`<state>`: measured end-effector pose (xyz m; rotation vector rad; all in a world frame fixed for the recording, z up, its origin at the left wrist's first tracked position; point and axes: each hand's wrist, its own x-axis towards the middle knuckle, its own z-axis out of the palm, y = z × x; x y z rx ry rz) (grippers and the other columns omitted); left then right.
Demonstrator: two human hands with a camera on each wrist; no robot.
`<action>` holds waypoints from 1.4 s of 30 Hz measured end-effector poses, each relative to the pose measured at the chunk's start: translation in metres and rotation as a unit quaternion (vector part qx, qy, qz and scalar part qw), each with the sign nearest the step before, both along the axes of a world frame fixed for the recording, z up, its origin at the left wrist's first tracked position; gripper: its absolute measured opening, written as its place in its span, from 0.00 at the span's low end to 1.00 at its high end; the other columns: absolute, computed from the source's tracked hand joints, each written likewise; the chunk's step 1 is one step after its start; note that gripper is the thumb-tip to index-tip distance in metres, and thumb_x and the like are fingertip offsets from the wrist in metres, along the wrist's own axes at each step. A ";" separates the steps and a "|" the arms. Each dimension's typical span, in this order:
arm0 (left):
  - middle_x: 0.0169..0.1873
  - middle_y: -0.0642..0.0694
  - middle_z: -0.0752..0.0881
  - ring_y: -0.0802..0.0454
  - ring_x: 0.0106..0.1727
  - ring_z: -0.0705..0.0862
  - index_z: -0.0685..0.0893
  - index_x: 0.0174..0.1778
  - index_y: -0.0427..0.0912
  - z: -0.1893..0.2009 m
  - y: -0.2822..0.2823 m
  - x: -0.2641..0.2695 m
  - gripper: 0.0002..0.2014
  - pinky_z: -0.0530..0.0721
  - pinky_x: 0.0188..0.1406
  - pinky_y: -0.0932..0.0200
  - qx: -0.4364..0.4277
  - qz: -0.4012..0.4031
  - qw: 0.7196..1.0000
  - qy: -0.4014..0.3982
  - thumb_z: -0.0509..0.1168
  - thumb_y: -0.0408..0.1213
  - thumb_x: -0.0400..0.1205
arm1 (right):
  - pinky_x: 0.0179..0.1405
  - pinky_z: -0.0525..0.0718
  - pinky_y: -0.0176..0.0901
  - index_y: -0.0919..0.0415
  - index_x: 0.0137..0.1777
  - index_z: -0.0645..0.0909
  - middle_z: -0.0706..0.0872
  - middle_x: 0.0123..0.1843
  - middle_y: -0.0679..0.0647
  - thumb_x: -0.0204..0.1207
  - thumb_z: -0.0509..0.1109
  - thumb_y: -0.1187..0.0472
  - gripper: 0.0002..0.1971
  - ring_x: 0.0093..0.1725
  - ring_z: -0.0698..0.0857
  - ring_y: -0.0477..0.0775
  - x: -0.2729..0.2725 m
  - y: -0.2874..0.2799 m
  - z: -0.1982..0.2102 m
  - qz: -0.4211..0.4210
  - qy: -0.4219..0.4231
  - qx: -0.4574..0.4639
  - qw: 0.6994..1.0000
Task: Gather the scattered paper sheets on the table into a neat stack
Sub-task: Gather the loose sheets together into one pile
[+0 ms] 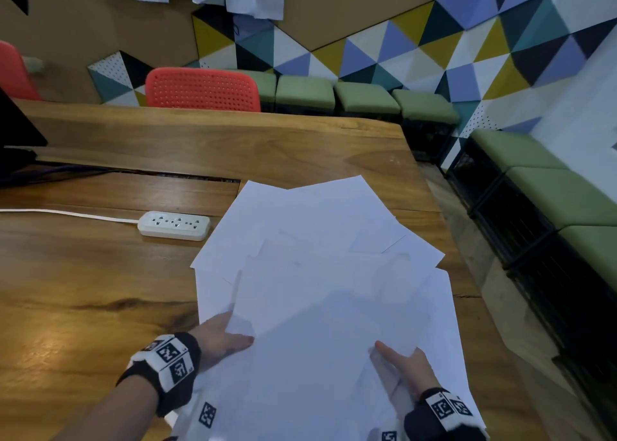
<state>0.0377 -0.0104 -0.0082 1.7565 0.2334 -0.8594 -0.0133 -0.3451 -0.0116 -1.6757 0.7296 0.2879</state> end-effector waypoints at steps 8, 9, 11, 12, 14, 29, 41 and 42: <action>0.69 0.43 0.79 0.41 0.68 0.78 0.72 0.69 0.45 0.000 -0.036 0.001 0.22 0.76 0.70 0.42 0.128 0.048 0.981 -0.135 0.63 0.41 0.79 | 0.38 0.87 0.49 0.73 0.59 0.78 0.85 0.41 0.60 0.50 0.87 0.54 0.39 0.41 0.88 0.61 0.000 0.008 -0.012 -0.013 0.012 0.115 0.993; 0.71 0.43 0.77 0.41 0.70 0.76 0.71 0.71 0.44 0.001 -0.042 0.000 0.22 0.73 0.73 0.44 0.139 0.046 0.979 -0.142 0.62 0.41 0.80 | 0.30 0.87 0.45 0.74 0.58 0.79 0.87 0.40 0.61 0.57 0.85 0.62 0.31 0.35 0.89 0.60 -0.002 0.012 -0.008 -0.019 0.011 0.133 0.991; 0.73 0.42 0.75 0.41 0.73 0.73 0.70 0.72 0.41 0.003 -0.053 0.000 0.21 0.70 0.73 0.52 0.164 0.048 0.973 -0.153 0.59 0.38 0.82 | 0.23 0.85 0.36 0.78 0.57 0.79 0.90 0.35 0.58 0.59 0.80 0.74 0.25 0.28 0.90 0.52 -0.005 0.018 -0.008 -0.005 -0.001 0.129 0.992; 0.72 0.41 0.76 0.41 0.73 0.73 0.70 0.72 0.39 0.006 -0.058 0.000 0.20 0.69 0.71 0.54 0.167 0.054 0.972 -0.155 0.59 0.37 0.83 | 0.24 0.85 0.35 0.78 0.57 0.80 0.90 0.33 0.54 0.55 0.81 0.72 0.28 0.28 0.90 0.48 -0.005 0.019 -0.014 0.008 0.000 0.111 0.994; 0.72 0.41 0.76 0.40 0.72 0.75 0.71 0.72 0.40 0.010 -0.060 0.005 0.20 0.71 0.72 0.53 0.156 0.077 0.971 -0.165 0.59 0.38 0.83 | 0.38 0.87 0.41 0.76 0.59 0.79 0.90 0.38 0.54 0.46 0.82 0.59 0.38 0.38 0.89 0.52 -0.003 0.018 -0.021 0.004 -0.016 0.079 0.997; 0.62 0.43 0.71 0.41 0.66 0.75 0.72 0.67 0.43 0.010 -0.049 0.000 0.25 0.76 0.67 0.47 0.186 0.097 0.958 -0.194 0.66 0.48 0.77 | 0.45 0.89 0.48 0.73 0.58 0.81 0.91 0.44 0.61 0.55 0.76 0.66 0.28 0.44 0.89 0.60 0.001 0.035 -0.008 0.023 -0.053 0.092 0.994; 0.57 0.48 0.87 0.50 0.60 0.84 0.78 0.58 0.52 0.019 -0.014 -0.006 0.33 0.78 0.69 0.48 0.005 -0.079 0.995 -0.066 0.75 0.54 0.56 | 0.25 0.87 0.39 0.76 0.60 0.77 0.92 0.32 0.58 0.48 0.73 0.78 0.33 0.30 0.91 0.54 -0.006 0.042 0.012 0.052 -0.084 0.266 0.959; 0.57 0.49 0.87 0.50 0.61 0.84 0.78 0.57 0.54 0.020 -0.013 -0.008 0.31 0.78 0.69 0.49 -0.005 -0.081 0.995 -0.060 0.74 0.53 0.57 | 0.25 0.87 0.39 0.76 0.61 0.77 0.92 0.33 0.58 0.49 0.72 0.78 0.33 0.31 0.91 0.54 -0.007 0.041 0.014 0.050 -0.087 0.263 0.959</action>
